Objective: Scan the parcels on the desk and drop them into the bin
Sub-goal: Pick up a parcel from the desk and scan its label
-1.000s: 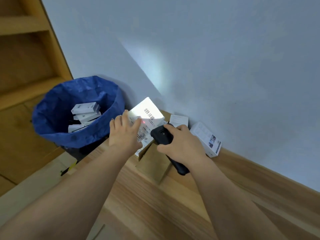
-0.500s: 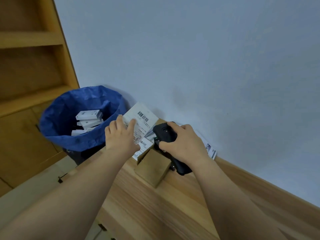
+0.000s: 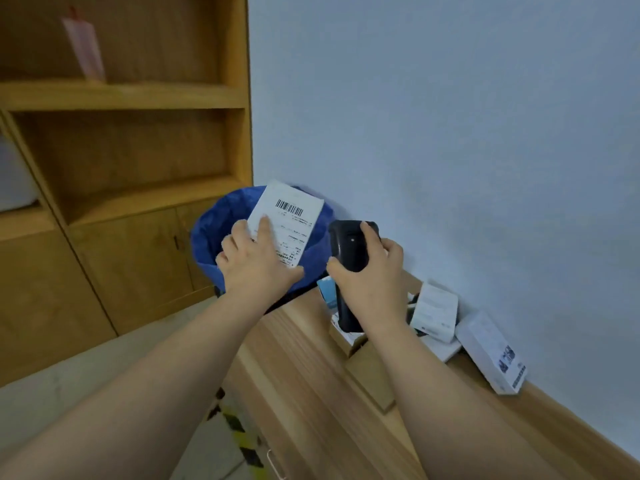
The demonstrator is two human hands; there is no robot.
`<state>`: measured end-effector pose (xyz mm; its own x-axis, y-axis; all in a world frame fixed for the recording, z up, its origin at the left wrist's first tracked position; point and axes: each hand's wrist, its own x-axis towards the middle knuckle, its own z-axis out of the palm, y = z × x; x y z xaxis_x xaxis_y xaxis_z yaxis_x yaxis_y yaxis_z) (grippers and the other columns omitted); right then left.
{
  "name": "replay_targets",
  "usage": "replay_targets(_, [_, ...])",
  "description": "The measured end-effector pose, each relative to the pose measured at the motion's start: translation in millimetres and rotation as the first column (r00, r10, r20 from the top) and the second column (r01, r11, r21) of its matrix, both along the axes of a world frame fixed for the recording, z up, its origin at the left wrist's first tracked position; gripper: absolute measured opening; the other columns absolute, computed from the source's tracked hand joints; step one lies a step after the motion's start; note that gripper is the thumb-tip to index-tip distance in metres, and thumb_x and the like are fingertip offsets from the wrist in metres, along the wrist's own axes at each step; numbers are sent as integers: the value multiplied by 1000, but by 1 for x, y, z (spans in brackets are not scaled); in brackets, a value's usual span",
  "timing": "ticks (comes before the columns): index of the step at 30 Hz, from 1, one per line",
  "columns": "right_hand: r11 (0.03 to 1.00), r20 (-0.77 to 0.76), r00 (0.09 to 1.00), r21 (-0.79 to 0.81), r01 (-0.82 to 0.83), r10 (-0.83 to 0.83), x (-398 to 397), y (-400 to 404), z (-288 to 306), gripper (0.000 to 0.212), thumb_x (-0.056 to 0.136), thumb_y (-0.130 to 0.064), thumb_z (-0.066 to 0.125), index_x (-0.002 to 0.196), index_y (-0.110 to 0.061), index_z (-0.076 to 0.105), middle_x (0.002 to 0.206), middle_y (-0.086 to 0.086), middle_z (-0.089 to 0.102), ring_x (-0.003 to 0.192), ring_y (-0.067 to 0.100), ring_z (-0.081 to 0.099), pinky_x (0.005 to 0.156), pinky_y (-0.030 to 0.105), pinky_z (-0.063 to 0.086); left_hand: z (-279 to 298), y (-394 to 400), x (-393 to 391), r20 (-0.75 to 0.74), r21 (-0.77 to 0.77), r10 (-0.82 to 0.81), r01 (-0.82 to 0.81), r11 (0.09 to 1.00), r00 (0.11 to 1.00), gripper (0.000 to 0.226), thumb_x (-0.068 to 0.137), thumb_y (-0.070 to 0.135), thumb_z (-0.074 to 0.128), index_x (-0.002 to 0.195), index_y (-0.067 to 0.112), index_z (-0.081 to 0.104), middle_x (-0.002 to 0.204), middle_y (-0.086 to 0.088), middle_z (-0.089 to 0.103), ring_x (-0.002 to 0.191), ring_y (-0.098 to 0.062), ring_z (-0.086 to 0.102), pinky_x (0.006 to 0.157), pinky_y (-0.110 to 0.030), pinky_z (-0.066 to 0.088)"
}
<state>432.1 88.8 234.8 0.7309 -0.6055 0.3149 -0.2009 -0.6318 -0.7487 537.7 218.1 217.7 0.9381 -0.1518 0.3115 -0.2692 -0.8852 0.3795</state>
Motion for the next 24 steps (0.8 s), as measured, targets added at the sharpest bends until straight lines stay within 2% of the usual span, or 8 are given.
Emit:
replay_targets(2, [1000,1,1000,-18,-25,25,27,23,-1,78,81,-49,69,150,-40,33,143,-5,33,119,20,55,93,43,53,4,27,16,7,-5,33,-33,999,999,111,70,63,72,153,23,11,152,-14,13,135,-39,21,110,-52,25])
replay_targets(8, [993,7,994,-25,-112,112,123,120,-2,78,81,-52,69,150,-40,34,147,-2,32,123,24,51,96,41,49,9,136,79,41,44,163,-165,985,986,107,71,71,64,152,23,13,149,-14,19,130,-37,29,105,-48,30])
replay_targets(11, [988,23,988,-27,-155,156,172,174,0,76,82,-52,68,149,-42,34,147,-3,31,122,27,52,96,46,50,17,192,115,39,64,213,-216,974,976,105,73,74,61,152,24,12,150,-15,19,131,-36,28,105,-48,30])
replay_targets(15, [978,33,977,-24,-209,209,229,232,3,77,84,-51,67,152,-38,32,146,-2,31,121,24,53,92,43,52,21,254,159,45,93,267,-270,958,963,105,74,75,60,151,24,11,150,-14,17,134,-37,26,107,-50,30])
replay_targets(19, [957,6,959,-67,-284,285,278,266,-4,79,83,-53,66,152,-39,31,145,-2,31,118,25,53,93,44,53,16,297,197,40,123,323,-326,937,945,106,74,73,62,151,24,10,150,-14,17,134,-37,26,106,-49,31])
replay_targets(24, [934,-42,942,-116,-337,334,336,269,-19,79,83,-52,67,152,-40,30,145,-1,32,117,25,53,90,41,54,3,317,251,26,139,349,-349,927,937,105,73,73,62,151,24,10,149,-14,18,132,-36,28,104,-49,33])
